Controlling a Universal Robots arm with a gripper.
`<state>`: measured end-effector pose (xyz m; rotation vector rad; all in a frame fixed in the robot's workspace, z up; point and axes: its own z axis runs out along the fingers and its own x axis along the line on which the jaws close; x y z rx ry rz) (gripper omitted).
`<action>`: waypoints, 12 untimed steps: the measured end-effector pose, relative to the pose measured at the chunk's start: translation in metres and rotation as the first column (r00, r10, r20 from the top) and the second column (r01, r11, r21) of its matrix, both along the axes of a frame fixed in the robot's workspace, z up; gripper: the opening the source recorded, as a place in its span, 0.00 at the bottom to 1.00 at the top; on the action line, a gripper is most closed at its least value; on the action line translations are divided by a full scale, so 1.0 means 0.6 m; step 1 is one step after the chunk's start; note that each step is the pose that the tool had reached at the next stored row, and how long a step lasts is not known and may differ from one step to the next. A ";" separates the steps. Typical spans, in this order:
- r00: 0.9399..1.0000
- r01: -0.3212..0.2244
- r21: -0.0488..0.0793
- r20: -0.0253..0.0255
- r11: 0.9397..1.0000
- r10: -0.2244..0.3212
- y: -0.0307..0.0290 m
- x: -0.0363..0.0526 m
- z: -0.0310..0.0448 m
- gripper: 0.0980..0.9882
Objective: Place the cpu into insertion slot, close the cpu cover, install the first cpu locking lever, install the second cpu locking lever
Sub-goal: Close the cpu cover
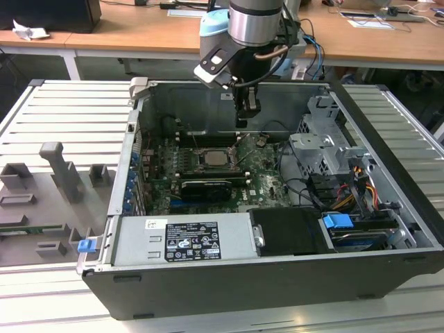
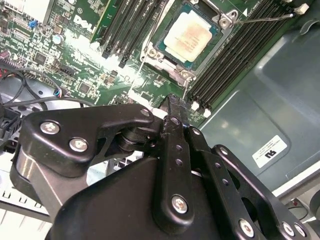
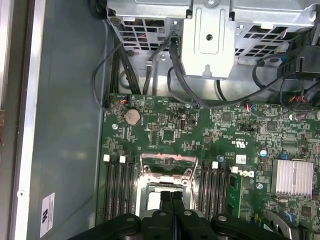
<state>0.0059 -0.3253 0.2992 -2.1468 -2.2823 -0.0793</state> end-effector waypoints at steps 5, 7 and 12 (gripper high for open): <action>1.000 0.000 0.001 -0.002 1.000 0.000 -0.0002 0.011 -0.016 0.01; 1.000 -0.002 0.000 -0.002 1.000 0.002 -0.0002 0.013 -0.026 0.01; 1.000 -0.002 -0.002 -0.002 1.000 0.002 -0.0001 0.029 -0.031 0.01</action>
